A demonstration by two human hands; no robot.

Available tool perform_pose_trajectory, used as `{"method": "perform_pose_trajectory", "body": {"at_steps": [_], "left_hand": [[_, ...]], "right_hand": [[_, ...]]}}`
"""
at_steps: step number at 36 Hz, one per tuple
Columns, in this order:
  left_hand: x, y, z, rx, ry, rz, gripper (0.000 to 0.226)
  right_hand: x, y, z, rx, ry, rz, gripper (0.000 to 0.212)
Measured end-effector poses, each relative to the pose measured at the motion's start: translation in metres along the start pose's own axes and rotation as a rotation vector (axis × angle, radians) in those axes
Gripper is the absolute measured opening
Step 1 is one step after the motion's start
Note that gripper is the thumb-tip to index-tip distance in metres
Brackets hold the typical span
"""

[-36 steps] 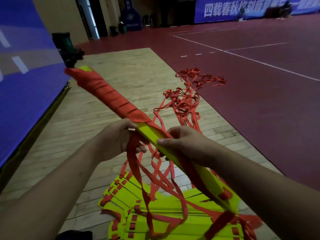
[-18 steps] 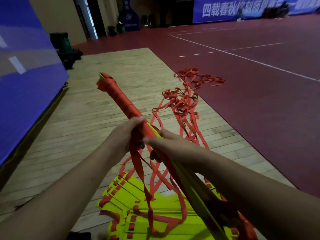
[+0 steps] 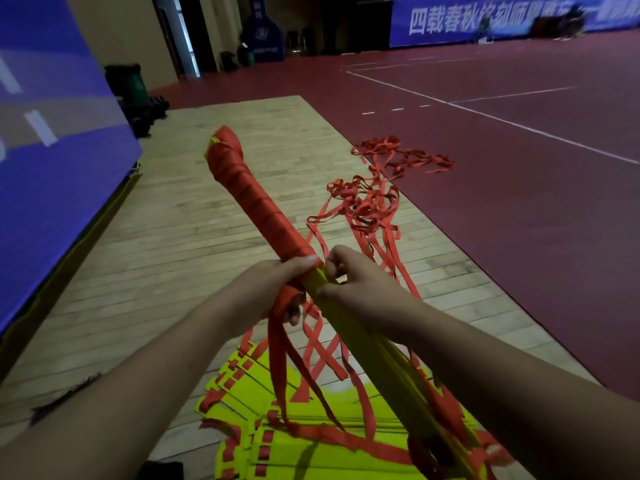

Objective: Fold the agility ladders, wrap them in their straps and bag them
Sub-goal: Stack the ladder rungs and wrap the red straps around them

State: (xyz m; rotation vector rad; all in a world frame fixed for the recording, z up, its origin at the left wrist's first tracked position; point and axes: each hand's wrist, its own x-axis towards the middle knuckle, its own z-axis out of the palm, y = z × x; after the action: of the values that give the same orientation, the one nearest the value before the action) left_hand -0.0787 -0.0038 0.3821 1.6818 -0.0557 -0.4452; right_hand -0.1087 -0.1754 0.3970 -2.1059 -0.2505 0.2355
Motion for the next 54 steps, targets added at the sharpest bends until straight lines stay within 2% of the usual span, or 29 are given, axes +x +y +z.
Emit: {"method": "perform_pose_trajectory", "body": {"at_steps": [2,4,7,9,11,14,16,18,21,23,27,31,35,38,41,44,48,52,54], "left_hand": [[0.000,-0.004,0.007,-0.036,0.031,0.013,0.051],[0.002,-0.006,0.010,-0.090,0.059,0.035,0.046],[0.004,-0.003,0.006,-0.140,0.108,0.084,0.047],[0.004,0.001,0.004,-0.168,0.162,0.112,0.039],[0.004,0.004,0.004,-0.222,0.227,0.127,0.028],[0.005,0.008,-0.002,-0.341,0.301,0.134,0.023],[0.004,0.009,-0.008,-0.390,0.282,0.156,0.024],[0.002,0.010,-0.014,-0.412,0.227,0.200,0.024],[-0.001,0.012,-0.020,-0.429,0.181,0.235,0.028],[-0.002,0.015,-0.024,-0.438,0.163,0.217,0.030],[-0.001,0.018,-0.039,-0.322,0.009,0.192,0.033],[-0.004,0.015,-0.044,-0.106,-0.001,0.031,0.052],[-0.004,0.012,-0.033,-0.057,-0.015,0.027,0.049],[0.002,0.011,-0.023,-0.020,0.064,0.080,0.053],[0.005,0.008,-0.015,0.086,0.177,0.078,0.046],[0.005,0.003,-0.011,0.086,0.257,0.072,0.043],[0.005,0.002,-0.017,-0.041,0.310,0.035,0.035],[0.002,0.010,-0.019,-0.225,0.265,0.083,0.023],[-0.002,0.015,-0.018,-0.278,0.222,0.101,0.021]], "right_hand": [[-0.001,-0.001,0.003,-0.094,0.018,-0.046,0.016],[-0.002,-0.002,0.003,-0.143,0.039,-0.083,0.020],[-0.002,-0.003,0.000,-0.097,0.064,-0.102,0.033],[-0.002,-0.003,-0.002,-0.018,0.058,-0.083,0.039],[-0.001,-0.001,-0.005,0.118,-0.007,-0.011,0.045],[-0.002,0.008,-0.009,0.312,-0.204,0.157,0.055],[-0.004,0.015,-0.011,0.459,-0.364,0.277,0.071],[-0.003,0.017,-0.011,0.525,-0.481,0.318,0.083],[0.006,0.013,-0.006,0.565,-0.475,0.321,0.095],[0.010,0.011,-0.003,0.579,-0.395,0.296,0.088],[0.000,0.010,-0.004,0.345,-0.168,0.141,0.060],[-0.002,0.007,-0.007,0.266,-0.086,0.097,0.050],[-0.002,0.008,-0.005,0.300,-0.076,0.081,0.027],[-0.002,0.008,0.002,0.226,-0.069,0.059,0.032],[0.001,0.009,0.009,-0.029,0.005,-0.011,0.031],[0.004,0.009,0.013,-0.225,0.039,-0.075,0.028],[0.000,0.004,0.015,-0.126,-0.033,-0.051,0.029],[-0.002,0.001,0.004,0.162,-0.144,0.103,0.040],[-0.004,-0.003,0.000,0.199,-0.246,0.139,0.043]]}}
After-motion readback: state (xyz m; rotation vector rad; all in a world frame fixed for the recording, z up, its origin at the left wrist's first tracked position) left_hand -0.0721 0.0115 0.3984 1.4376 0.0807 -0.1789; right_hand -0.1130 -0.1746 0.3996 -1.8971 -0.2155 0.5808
